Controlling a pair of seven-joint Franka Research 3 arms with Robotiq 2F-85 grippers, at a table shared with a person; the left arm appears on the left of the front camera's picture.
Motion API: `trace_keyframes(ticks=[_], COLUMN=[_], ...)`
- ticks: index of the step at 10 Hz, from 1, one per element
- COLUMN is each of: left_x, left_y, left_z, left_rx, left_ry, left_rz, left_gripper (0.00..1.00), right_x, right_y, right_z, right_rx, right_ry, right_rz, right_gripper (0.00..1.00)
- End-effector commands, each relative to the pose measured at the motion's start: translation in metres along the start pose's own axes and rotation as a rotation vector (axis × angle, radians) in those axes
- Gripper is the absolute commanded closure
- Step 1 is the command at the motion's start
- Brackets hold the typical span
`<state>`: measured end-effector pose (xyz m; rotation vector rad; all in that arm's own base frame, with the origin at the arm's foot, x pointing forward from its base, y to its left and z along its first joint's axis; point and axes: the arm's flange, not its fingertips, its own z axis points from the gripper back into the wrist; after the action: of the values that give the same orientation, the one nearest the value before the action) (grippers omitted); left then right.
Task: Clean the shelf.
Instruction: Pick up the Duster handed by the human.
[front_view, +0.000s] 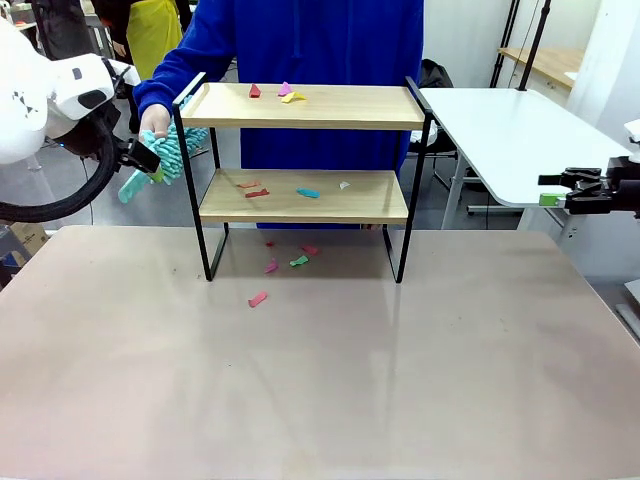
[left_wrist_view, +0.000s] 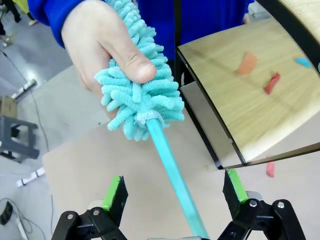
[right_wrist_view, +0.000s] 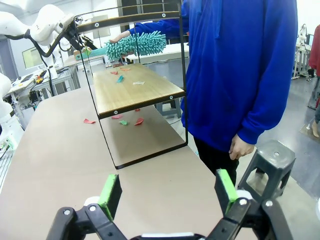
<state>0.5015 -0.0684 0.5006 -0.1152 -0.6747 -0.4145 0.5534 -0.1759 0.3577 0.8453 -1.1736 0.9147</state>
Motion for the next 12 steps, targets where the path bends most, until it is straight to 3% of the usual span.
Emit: trace_keyframes(ticks=[1, 2, 3, 4, 6, 7, 8, 12], left_x=[0.0055, 0.0041, 0.0028, 0.0023, 0.0012, 0.0011, 0.0010, 0.0004], left_y=[-0.0022, -0.0033, -0.0037, -0.0034, -0.0044, -0.0044, -0.0047, -0.0072], left_z=[0.0024, 0.0038, 0.0052, 0.0053, 0.0040, 0.0042, 0.0050, 0.0070], left_rx=[-0.004, -0.001, -0.001, 0.001, 0.015, 0.016, 0.023, 0.051], left_ry=[0.012, 0.035, 0.048, 0.055, 0.074, 0.080, 0.083, 0.109], left_rz=[0.020, 0.011, 0.006, 0.005, 0.000, 0.001, 0.009, 0.100], left_gripper=[0.09, 0.56, 0.66, 1.00, 1.00, 0.94, 1.00, 1.00], right_x=[0.0024, 0.0024, 0.0024, 0.0024, 0.0024, 0.0024, 0.0024, 0.0024], right_y=[0.0048, 0.0048, 0.0048, 0.0048, 0.0048, 0.0048, 0.0048, 0.0048], right_z=[-0.0021, -0.0021, -0.0021, -0.0021, -0.0021, -0.0021, -0.0021, -0.0021], right_rx=[-0.004, -0.004, -0.004, -0.004, -0.004, -0.004, -0.004, -0.004], right_ry=[0.000, 0.000, 0.000, 0.000, 0.000, 0.000, 0.000, 0.000], right_rz=[0.006, 0.006, 0.006, 0.006, 0.006, 0.006, 0.006, 0.006], right_gripper=[0.00, 0.00, 0.00, 0.00, 0.00, 0.00, 0.00, 0.00])
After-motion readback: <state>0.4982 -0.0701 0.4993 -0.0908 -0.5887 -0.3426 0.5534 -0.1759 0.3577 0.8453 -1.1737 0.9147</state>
